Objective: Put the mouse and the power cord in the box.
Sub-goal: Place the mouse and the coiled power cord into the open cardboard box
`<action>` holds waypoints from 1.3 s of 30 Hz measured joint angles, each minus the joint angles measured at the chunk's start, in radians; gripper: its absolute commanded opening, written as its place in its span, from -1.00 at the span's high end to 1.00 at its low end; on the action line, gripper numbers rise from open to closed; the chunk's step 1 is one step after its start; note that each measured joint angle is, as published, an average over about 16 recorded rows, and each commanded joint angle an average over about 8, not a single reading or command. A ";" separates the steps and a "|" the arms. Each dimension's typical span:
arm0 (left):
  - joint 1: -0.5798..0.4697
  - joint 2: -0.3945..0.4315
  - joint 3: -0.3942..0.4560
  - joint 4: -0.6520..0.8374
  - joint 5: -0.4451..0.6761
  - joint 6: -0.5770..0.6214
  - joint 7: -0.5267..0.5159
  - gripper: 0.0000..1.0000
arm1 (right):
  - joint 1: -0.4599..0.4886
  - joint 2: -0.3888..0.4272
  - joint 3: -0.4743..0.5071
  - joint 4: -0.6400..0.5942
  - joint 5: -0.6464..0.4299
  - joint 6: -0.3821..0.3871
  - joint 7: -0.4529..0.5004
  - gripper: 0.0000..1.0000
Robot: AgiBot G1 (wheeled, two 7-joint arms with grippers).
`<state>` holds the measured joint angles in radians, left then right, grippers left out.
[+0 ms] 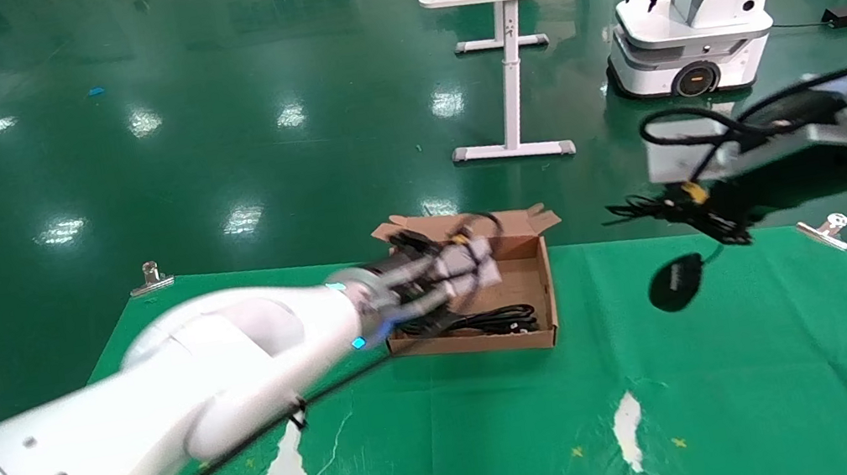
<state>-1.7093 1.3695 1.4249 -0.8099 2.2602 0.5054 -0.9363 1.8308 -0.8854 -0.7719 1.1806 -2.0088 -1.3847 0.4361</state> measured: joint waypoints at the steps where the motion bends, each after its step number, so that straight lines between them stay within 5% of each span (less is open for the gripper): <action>1: -0.008 -0.004 0.001 0.015 -0.006 -0.003 -0.005 -1.00 | 0.002 -0.006 0.000 -0.002 0.001 0.004 -0.003 1.00; 12: -0.083 -0.113 -0.005 0.163 -0.106 -0.009 0.049 -1.00 | 0.001 -0.084 -0.002 -0.059 0.018 0.058 -0.057 1.00; 19: -0.101 -0.187 -0.012 0.178 -0.177 0.007 0.129 -1.00 | 0.004 -0.195 -0.008 -0.195 0.042 0.142 -0.178 1.00; 30: -0.105 -0.201 -0.020 0.189 -0.240 0.015 0.203 -1.00 | -0.010 -0.428 -0.025 -0.543 0.131 0.436 -0.488 1.00; 39: -0.106 -0.194 -0.025 0.211 -0.267 0.012 0.238 -1.00 | -0.099 -0.484 -0.103 -0.686 0.276 0.652 -0.596 1.00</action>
<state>-1.8157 1.1756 1.4002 -0.5992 1.9936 0.5178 -0.6984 1.7315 -1.3698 -0.8749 0.4943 -1.7332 -0.7328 -0.1597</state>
